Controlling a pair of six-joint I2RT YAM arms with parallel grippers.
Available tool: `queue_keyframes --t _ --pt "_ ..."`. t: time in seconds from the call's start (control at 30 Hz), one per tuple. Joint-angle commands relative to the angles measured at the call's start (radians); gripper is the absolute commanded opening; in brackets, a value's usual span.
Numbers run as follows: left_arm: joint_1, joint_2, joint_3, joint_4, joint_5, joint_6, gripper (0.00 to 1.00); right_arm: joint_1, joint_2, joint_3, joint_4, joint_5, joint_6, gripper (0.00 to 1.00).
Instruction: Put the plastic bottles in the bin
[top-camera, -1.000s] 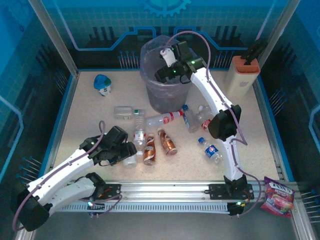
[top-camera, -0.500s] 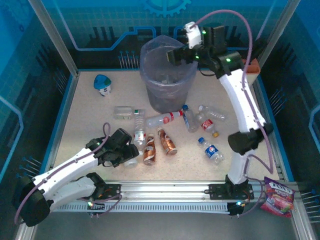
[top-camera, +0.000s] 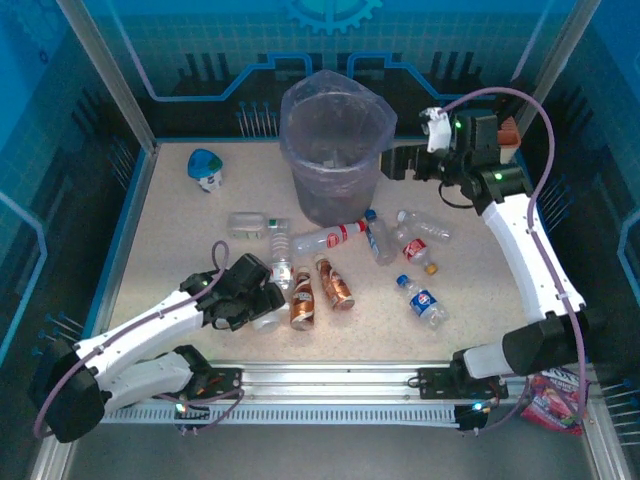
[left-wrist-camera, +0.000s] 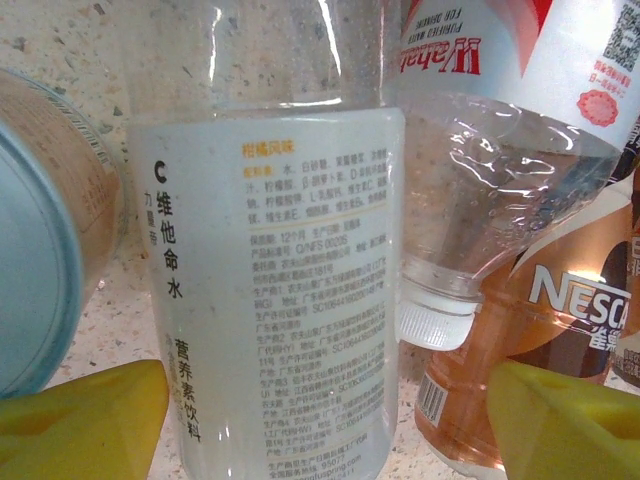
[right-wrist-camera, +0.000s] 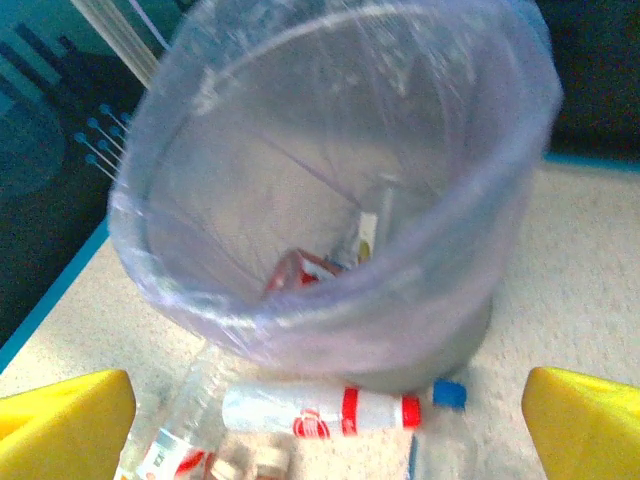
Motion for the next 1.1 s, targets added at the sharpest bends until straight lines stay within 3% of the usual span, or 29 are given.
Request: queue_keyframes --t 0.0,0.4,0.67,0.87,1.07 --pt "-0.003 0.051 -0.049 -0.033 0.003 0.014 0.84 -0.038 -0.078 -0.062 0.052 -0.052 0.048 1.0" --pt "-0.038 0.11 0.107 -0.279 -0.076 0.012 0.85 -0.089 -0.106 -0.121 0.065 -0.075 0.071 0.99" --pt "-0.044 0.18 0.077 -0.126 -0.067 -0.005 0.81 -0.121 -0.095 -0.133 0.071 -0.098 0.067 0.99" --pt "-0.049 0.216 0.046 -0.053 -0.06 -0.025 0.72 -0.141 -0.098 -0.159 0.09 -0.111 0.072 0.99" --pt "-0.06 0.233 0.083 -0.071 -0.065 -0.024 0.65 -0.146 -0.096 -0.169 0.1 -0.126 0.084 0.99"
